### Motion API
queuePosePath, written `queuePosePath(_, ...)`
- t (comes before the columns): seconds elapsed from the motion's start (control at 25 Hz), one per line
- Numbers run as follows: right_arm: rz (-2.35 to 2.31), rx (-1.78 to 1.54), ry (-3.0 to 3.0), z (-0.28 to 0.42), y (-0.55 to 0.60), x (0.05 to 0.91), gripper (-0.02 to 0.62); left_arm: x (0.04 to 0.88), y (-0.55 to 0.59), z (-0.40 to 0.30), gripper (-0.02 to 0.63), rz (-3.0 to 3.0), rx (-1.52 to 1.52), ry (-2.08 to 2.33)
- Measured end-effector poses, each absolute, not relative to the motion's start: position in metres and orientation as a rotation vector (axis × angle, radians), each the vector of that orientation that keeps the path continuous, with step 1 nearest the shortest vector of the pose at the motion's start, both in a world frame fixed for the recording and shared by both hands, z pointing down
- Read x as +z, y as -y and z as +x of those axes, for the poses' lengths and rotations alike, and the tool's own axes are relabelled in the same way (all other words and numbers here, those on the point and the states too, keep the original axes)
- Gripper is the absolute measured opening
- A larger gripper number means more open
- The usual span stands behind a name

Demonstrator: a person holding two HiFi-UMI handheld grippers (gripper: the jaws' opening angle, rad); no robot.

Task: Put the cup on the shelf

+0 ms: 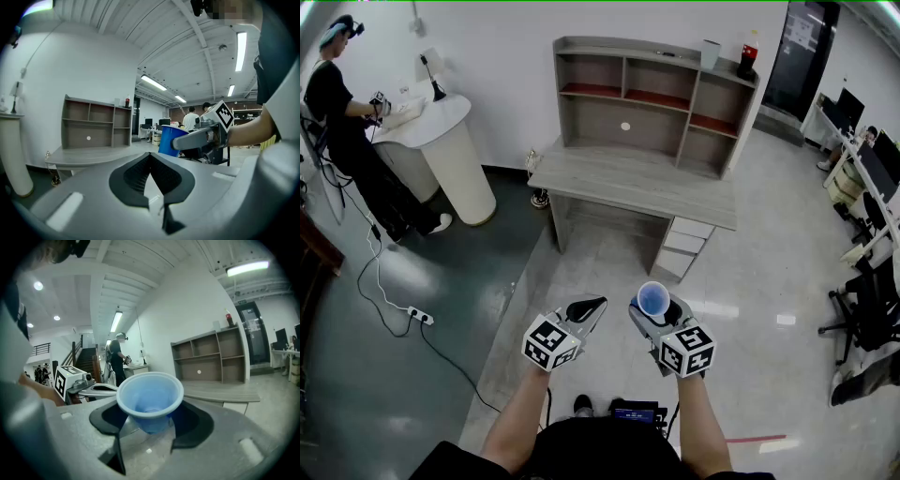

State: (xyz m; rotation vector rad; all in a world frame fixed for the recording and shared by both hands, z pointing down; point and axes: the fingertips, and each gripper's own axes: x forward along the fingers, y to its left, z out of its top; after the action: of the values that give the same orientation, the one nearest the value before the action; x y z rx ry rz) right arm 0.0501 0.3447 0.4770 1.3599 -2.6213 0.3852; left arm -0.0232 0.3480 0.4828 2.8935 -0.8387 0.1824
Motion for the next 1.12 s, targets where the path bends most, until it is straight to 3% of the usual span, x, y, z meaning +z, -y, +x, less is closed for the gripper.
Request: queuePosePath(1.12, 1.345, 0.414, 2.628, 0.0532, -0.3415, 0.4804, 0.284, 0.4906, -0.3415, -0.0167, 0.0, 2.884, 0.211, 0.819)
